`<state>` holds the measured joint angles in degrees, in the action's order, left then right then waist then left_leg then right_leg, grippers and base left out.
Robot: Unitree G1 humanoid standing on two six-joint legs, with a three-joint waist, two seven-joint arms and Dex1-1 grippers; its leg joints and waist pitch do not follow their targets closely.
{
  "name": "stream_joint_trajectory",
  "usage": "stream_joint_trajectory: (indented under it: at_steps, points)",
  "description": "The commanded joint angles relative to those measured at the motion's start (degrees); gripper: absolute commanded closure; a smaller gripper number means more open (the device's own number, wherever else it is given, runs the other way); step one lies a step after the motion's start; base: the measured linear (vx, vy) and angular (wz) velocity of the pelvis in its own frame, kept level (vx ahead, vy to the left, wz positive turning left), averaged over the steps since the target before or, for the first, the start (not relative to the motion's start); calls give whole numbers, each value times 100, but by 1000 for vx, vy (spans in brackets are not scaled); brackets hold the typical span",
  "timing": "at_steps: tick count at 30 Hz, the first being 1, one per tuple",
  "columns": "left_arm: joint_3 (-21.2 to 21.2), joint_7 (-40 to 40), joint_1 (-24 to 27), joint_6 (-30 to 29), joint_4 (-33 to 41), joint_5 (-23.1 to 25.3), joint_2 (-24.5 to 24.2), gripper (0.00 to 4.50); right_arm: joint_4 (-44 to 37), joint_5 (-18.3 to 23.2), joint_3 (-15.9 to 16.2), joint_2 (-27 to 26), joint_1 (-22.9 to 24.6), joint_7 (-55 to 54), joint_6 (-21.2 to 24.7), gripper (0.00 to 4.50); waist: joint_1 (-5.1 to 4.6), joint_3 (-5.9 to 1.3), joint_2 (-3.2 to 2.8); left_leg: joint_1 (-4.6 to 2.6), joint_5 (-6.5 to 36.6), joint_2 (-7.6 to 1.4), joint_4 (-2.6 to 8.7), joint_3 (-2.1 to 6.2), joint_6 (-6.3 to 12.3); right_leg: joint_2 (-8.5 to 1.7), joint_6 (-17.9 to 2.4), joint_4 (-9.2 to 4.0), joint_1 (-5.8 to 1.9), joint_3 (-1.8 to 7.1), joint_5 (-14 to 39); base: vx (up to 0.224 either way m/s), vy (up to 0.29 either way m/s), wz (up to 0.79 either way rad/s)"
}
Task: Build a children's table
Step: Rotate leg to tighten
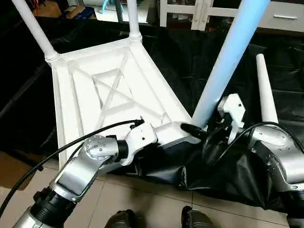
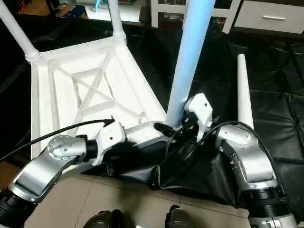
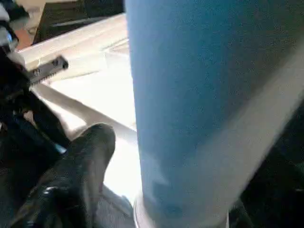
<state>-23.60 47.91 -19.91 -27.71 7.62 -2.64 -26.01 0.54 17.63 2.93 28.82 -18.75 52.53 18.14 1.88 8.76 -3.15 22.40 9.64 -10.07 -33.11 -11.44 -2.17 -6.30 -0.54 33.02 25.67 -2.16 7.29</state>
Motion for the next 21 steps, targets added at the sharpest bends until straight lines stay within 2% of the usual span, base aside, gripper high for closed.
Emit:
stream_joint_trajectory:
  at_steps: [1, 5, 6, 8, 10, 11, 13, 15, 16, 18, 21]
  points:
    - [-192, 138, 121, -1, -203, 50, -70, 450, 7, -1, 45, 67, -40, 86, 23, 109, -9, -445, 111, -96, 1298, -197, 374, 91, 546, -110, -1132, -375, -339, 135, 1918, 0, 0, 0]
    - [-169, 158, 144, 29, -220, 61, -96, 450, -3, -14, 38, 195, 25, 151, 57, 132, -9, -441, 113, -95, 1287, -198, 376, 93, 554, -111, -1088, -385, -333, 134, 1988, 0, 0, 0]
    - [-168, 161, 148, 30, -221, 61, -100, 450, -8, -12, 32, 215, 38, 165, 57, 152, -10, -443, 107, -96, 1279, -200, 376, 94, 554, -110, -1100, -382, -332, 134, 1965, 0, 0, 0]
    - [-164, 167, 153, 37, -230, 59, -110, 450, -12, -1, -1, 270, 78, 211, 47, 157, -10, -449, 104, -94, 1260, -201, 373, 94, 562, -105, -1133, -373, -336, 133, 1873, 0, 0, 0]
    - [-157, 180, 148, 48, -249, 54, -118, 450, -10, 50, -56, 304, 98, 256, 71, 169, -5, -451, 75, -100, 1250, -201, 369, 90, 577, -102, -1197, -364, -339, 135, 1754, 0, 0, 0]
    - [-159, 188, 145, 53, -257, 53, -119, 450, -7, 80, -71, 291, 101, 255, 90, 191, -9, -451, 87, -95, 1249, -200, 369, 88, 584, -100, -1205, -365, -343, 134, 1734, 0, 0, 0]
    - [-165, 196, 141, 59, -263, 52, -119, 450, -6, 115, -86, 263, 105, 244, 115, 202, -7, -454, 91, -94, 1249, -199, 367, 90, 593, -107, -1213, -363, -347, 133, 1742, 0, 0, 0]
    - [-172, 206, 131, 74, -283, 50, -109, 450, 1, 149, -74, 155, 115, 166, 140, 207, -4, -448, 78, -103, 1291, -202, 371, 89, 586, -104, -1213, -371, -337, 133, 1801, 0, 0, 0]
    - [-173, 208, 128, 76, -288, 49, -106, 450, 4, 165, -73, 117, 119, 135, 153, 232, -10, -450, 89, -97, 1296, -201, 372, 89, 577, -107, -1210, -371, -340, 132, 1810, 0, 0, 0]
    - [-174, 209, 122, 77, -295, 45, -98, 450, 11, 197, -79, 30, 129, 53, 183, 240, -14, -444, 90, -88, 1321, -199, 381, 96, 560, -108, -1182, -375, -344, 129, 1880, 0, 0, 0]
    - [-154, 132, 90, -54, -289, 2, 26, 450, 187, 96, -139, -389, 127, -627, 322, 251, -25, -431, 88, -92, 1424, -196, 394, 92, 483, -111, -1121, -393, -316, 132, 2110, 0, 0, 0]
